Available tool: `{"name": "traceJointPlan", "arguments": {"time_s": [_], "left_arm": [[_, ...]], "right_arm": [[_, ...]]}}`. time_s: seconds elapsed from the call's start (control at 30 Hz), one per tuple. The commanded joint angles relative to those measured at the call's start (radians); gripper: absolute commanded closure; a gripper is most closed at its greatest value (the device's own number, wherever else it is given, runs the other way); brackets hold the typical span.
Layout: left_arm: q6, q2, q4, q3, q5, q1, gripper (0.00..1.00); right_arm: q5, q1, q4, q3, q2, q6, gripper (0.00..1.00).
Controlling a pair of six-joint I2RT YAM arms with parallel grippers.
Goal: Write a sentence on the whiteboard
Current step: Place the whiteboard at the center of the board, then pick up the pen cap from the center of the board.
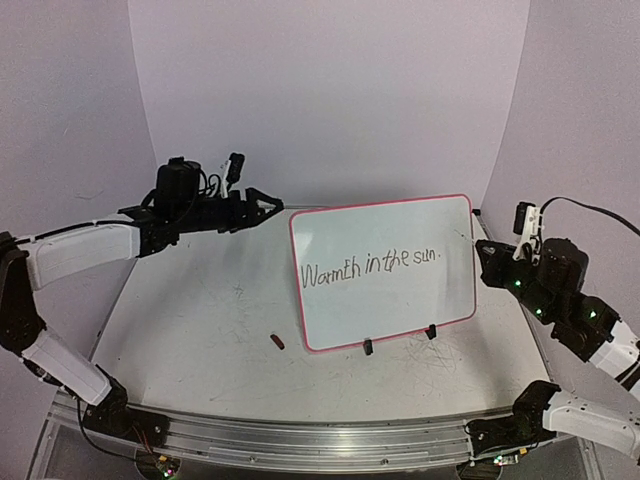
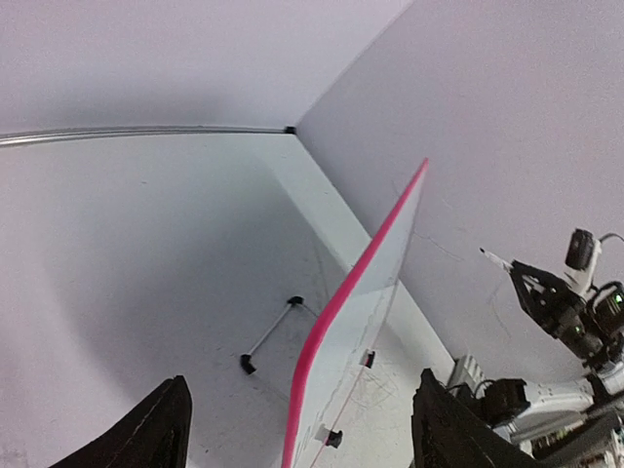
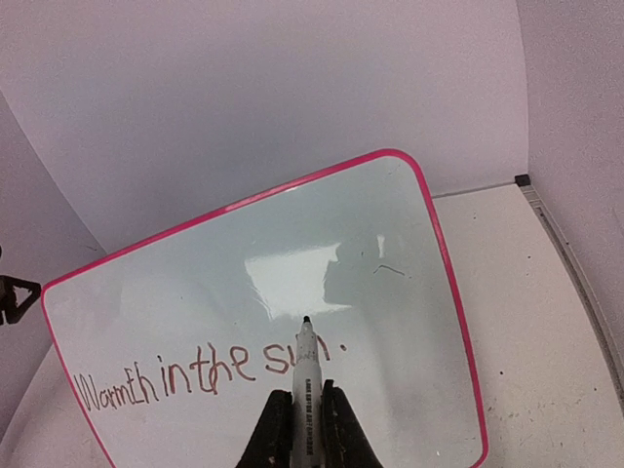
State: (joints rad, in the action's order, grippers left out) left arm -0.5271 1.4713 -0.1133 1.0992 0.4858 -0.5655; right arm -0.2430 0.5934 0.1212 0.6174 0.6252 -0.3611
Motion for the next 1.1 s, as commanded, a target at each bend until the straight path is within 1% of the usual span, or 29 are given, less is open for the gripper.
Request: {"name": "traceJointPlan", "arguments": {"time_s": [0.0,0.07,0.1,0.17,0.23,0.33,0.43,0.53,0.63,0.73,0.83,0.93,1.0,1.07], "left_arm": [[-0.030,-0.143,0.341,0.007,-0.274,0.006,0.21],[-0.081,-0.178,0.422,-0.034,-0.266,0.006,0.25],[-0.107,-0.188,0.445,-0.055,-0.244,0.006,0.28],[-0.165,-0.218,0.463,-0.124,-0.193,0.005,0.35],[-0.210,-0.239,0.466,-0.180,-0.165,-0.009,0.37],[-0.220,-0.249,0.472,-0.224,-0.206,-0.074,0.38],[-0.147,-0.243,0.472,-0.250,-0.270,-0.149,0.38],[-0.013,-0.251,0.469,-0.272,-0.358,-0.180,0.39],[0.182,-0.265,0.442,-0.295,-0.372,-0.182,0.40],[0.477,-0.272,0.396,-0.334,-0.233,-0.182,0.35],[0.783,-0.276,0.375,-0.371,-0.167,-0.182,0.33],[0.961,-0.277,0.270,-0.424,-0.135,-0.182,0.32],[1.041,-0.245,0.223,-0.435,-0.100,-0.181,0.31],[1.091,-0.175,0.216,-0.423,-0.076,-0.176,0.31]], "right_arm": [[0.115,-0.004,-0.030,0.001,0.014,0.020,1.00],[0.167,-0.003,-0.048,-0.006,0.022,0.023,0.99],[0.186,-0.004,-0.054,-0.008,0.028,0.024,0.98],[0.220,-0.003,-0.062,-0.006,0.039,0.025,0.96],[0.259,-0.003,-0.076,-0.009,0.052,0.022,0.95],[0.330,-0.004,-0.123,-0.023,0.066,0.007,0.95],[0.383,-0.003,-0.153,-0.036,0.073,0.004,0.95],[0.394,-0.004,-0.153,-0.048,0.064,0.009,0.97],[0.400,-0.004,-0.153,-0.065,0.048,0.012,0.97],[0.412,-0.004,-0.153,-0.074,0.032,0.014,0.98],[0.408,-0.004,-0.153,-0.086,0.007,0.017,0.98],[0.391,-0.004,-0.156,-0.102,-0.025,0.020,0.99],[0.386,-0.003,-0.152,-0.103,-0.041,0.027,0.99],[0.384,-0.003,-0.138,-0.100,-0.057,0.040,0.99]]}}
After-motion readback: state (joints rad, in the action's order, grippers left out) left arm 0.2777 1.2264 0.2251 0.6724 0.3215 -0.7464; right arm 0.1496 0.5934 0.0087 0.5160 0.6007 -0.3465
